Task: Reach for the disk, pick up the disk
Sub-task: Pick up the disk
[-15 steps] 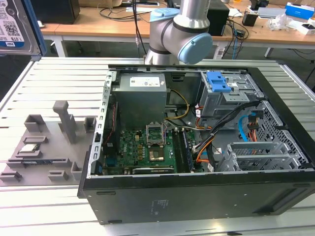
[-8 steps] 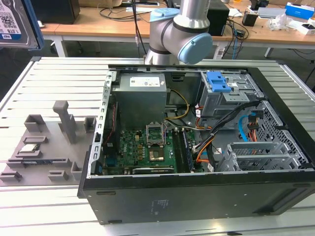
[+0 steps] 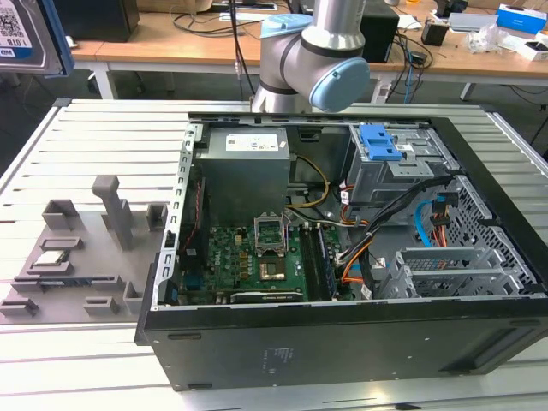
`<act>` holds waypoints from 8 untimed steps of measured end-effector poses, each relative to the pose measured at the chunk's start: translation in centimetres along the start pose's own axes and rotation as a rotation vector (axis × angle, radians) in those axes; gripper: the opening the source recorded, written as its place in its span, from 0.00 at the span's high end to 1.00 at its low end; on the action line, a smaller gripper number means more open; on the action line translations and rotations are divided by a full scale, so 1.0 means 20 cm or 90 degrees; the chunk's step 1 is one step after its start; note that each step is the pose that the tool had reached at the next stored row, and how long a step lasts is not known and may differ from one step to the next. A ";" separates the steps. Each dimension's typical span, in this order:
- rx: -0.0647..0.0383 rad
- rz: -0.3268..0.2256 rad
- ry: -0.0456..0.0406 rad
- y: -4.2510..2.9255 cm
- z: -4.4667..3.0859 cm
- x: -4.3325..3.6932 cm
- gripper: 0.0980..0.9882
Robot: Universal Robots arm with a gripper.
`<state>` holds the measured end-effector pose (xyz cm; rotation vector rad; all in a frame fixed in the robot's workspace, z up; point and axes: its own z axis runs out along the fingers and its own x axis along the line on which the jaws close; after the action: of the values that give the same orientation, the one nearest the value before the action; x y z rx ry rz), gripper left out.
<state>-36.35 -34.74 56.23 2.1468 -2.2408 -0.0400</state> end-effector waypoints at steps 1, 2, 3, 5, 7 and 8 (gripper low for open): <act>0.000 0.000 0.0000 0.000 -0.016 0.000 0.70; 0.000 0.000 0.0000 0.000 -0.036 0.000 0.70; 0.000 0.000 0.0001 0.000 -0.045 0.000 0.70; -0.001 0.000 0.0001 0.000 -0.065 0.000 0.70; -0.001 0.000 0.0000 0.001 -0.084 0.001 0.70; -0.001 0.000 0.0000 0.001 -0.091 0.001 0.70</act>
<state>-36.29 -34.74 58.04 2.1462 -2.2403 -0.0410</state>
